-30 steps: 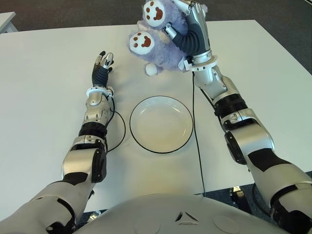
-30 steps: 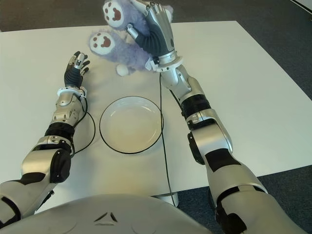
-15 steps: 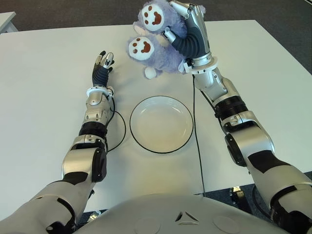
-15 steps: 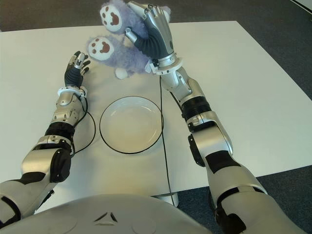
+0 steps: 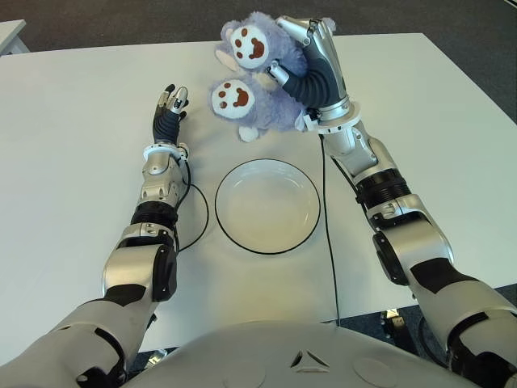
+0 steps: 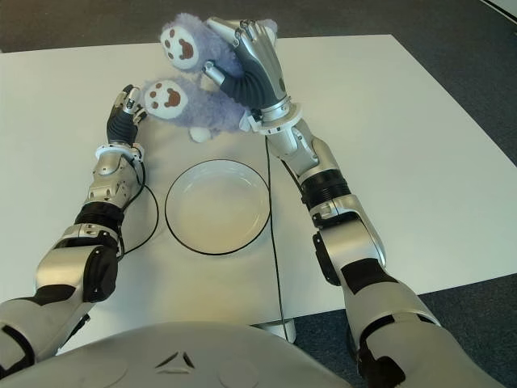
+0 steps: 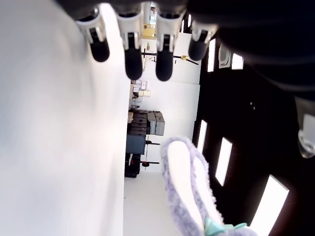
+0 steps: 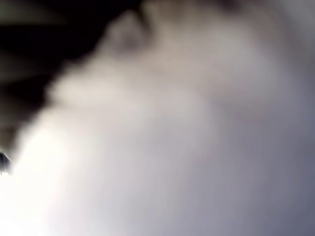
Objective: Put the doll into the plate.
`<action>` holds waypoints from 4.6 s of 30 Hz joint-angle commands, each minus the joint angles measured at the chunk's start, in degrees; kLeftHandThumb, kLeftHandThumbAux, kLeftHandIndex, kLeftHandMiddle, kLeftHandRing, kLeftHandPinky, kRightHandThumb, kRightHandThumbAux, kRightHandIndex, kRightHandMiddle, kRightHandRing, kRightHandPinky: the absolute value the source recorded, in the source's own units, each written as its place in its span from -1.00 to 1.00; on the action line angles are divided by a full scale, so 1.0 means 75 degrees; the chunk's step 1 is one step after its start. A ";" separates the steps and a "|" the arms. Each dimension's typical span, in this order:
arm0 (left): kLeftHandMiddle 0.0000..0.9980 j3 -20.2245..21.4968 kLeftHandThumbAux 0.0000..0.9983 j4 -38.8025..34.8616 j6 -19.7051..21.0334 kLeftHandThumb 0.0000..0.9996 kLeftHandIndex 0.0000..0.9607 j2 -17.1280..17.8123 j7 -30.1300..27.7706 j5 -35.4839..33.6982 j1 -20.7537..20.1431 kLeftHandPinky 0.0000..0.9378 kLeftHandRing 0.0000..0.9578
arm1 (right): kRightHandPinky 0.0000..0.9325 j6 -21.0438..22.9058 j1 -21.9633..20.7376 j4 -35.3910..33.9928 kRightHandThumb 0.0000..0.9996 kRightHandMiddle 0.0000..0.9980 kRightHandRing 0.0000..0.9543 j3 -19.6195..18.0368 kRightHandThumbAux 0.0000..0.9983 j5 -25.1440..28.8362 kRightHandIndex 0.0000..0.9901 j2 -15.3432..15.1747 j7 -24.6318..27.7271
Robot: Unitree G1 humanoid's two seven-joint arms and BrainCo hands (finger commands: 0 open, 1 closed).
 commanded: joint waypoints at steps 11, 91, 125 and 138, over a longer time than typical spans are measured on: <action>-0.69 0.0050 -0.17 0.0155 0.0147 -1.00 -1.00 -0.0040 -0.0082 -0.0090 0.0208 -0.98 -0.72 | 0.87 -0.0350 0.0312 -0.0241 0.44 0.69 0.80 -0.0228 0.42 0.1075 -0.11 0.0120 0.1219; -0.67 -0.0026 -0.16 0.0146 0.0332 -1.00 -0.98 0.0039 -0.0034 -0.0034 0.0192 -0.93 -0.71 | 0.81 0.0345 0.2400 -0.3018 0.48 0.63 0.73 -0.0256 0.42 0.3049 -0.11 0.0169 0.5334; -0.66 -0.0038 -0.16 0.0134 0.0316 -1.00 -0.99 0.0049 -0.0057 -0.0026 0.0210 -0.95 -0.69 | 0.80 0.0858 0.3068 -0.3699 0.45 0.63 0.72 -0.0005 0.42 0.2816 -0.11 0.0056 0.5808; -0.65 -0.0034 -0.16 0.0129 0.0370 -1.00 -0.98 0.0050 -0.0024 -0.0021 0.0197 -0.90 -0.69 | 0.64 0.1151 0.3165 -0.3747 0.42 0.55 0.64 0.0290 0.42 0.3264 -0.12 -0.0082 0.6467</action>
